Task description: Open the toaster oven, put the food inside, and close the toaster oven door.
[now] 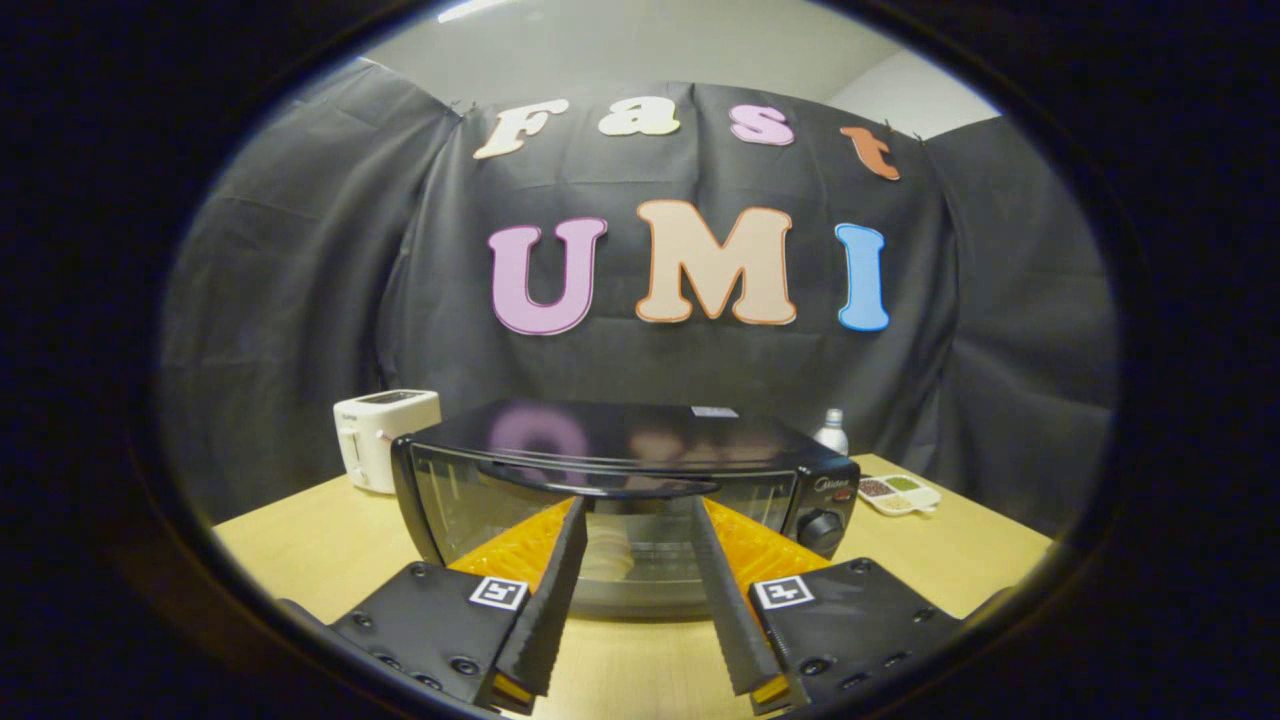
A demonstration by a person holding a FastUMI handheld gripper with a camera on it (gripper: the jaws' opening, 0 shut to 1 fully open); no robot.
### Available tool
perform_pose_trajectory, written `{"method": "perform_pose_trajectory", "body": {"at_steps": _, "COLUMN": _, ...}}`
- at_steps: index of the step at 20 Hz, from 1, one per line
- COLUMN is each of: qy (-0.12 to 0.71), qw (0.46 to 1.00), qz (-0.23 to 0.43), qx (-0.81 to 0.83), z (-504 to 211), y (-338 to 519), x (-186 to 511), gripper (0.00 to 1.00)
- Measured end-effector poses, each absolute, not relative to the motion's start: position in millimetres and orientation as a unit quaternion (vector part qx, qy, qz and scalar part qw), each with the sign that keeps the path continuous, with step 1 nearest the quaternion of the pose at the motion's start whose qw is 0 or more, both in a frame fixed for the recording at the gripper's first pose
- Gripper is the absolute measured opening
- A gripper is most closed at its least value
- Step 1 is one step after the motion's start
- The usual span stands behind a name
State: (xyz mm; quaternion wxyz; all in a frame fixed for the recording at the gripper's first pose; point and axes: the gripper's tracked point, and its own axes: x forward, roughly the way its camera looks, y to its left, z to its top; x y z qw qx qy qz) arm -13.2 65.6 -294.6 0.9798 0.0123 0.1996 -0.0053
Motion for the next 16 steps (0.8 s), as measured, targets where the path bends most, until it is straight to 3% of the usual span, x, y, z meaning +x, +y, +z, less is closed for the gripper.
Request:
{"method": "perform_pose_trajectory", "body": {"at_steps": 11, "qy": 0.098, "qw": 0.993, "qz": 0.059, "qx": 0.009, "z": -101.6, "y": 51.1, "x": -25.9, "gripper": 0.67}}
{"method": "perform_pose_trajectory", "body": {"at_steps": 16, "qy": 0.073, "qw": 0.997, "qz": 0.031, "qx": -0.012, "z": -60.3, "y": 2.5, "x": -18.8, "gripper": 0.67}}
